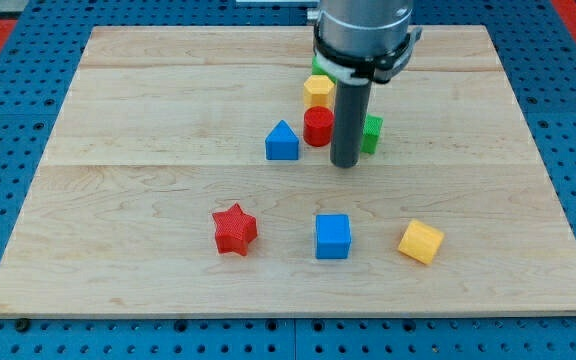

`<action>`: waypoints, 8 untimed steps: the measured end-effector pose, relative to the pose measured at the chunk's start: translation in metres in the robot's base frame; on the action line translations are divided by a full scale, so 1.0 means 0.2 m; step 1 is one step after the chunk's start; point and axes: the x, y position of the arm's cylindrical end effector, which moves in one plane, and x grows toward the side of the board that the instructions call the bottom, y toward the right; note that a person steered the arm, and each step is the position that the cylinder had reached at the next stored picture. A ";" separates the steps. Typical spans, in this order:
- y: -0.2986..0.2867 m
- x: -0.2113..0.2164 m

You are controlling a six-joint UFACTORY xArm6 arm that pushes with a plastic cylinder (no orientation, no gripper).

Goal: Slide blue triangle to the left of red star

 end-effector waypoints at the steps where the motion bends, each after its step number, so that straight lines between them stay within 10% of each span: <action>1: -0.15 -0.07; 3: -0.67 -0.21; 8: -0.78 0.06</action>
